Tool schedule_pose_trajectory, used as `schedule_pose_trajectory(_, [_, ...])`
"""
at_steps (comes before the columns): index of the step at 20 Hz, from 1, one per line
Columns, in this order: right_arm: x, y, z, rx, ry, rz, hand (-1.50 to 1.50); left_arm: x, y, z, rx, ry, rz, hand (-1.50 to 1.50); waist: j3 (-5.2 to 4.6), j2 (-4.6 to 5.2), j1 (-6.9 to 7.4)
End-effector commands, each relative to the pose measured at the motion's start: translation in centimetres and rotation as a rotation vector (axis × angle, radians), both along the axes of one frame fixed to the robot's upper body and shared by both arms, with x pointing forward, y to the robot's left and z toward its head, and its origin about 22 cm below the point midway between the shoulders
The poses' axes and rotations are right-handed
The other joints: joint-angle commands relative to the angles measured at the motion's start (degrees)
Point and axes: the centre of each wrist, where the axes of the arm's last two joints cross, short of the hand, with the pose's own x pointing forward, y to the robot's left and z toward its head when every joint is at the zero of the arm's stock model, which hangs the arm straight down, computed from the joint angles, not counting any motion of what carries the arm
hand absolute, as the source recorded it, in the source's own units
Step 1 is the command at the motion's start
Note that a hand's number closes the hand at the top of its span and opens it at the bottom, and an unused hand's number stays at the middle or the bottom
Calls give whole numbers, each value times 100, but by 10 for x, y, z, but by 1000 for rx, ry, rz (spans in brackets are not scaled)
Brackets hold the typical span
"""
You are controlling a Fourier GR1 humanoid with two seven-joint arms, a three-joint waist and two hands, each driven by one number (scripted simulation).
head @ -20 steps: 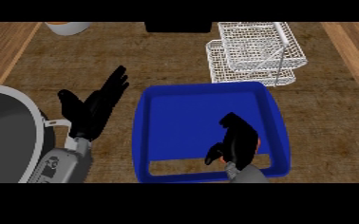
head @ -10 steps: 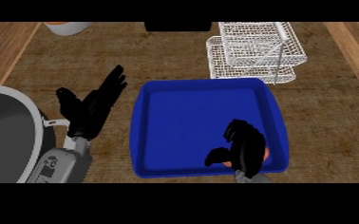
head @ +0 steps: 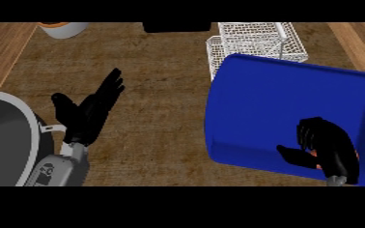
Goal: Pick the sweet potato from the tray and place it in the tiered basket
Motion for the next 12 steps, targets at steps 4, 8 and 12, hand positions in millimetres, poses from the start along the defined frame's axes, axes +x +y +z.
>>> schedule_pose_trajectory(4, [-16, -50, 115, 77, -224, 82, 150, -10, 12, -11, -8, 38, 29, 0, -34, -8, -105])
schedule_pose_trajectory(8, [-28, -55, 179, 67, -328, 128, 150, -14, 17, -15, 4, 24, 40, 0, -37, -9, -81])
schedule_pose_trajectory(12, [-37, -71, 214, 70, -380, 116, 150, -6, 1, -13, 1, 28, 28, 0, -31, 24, 11])
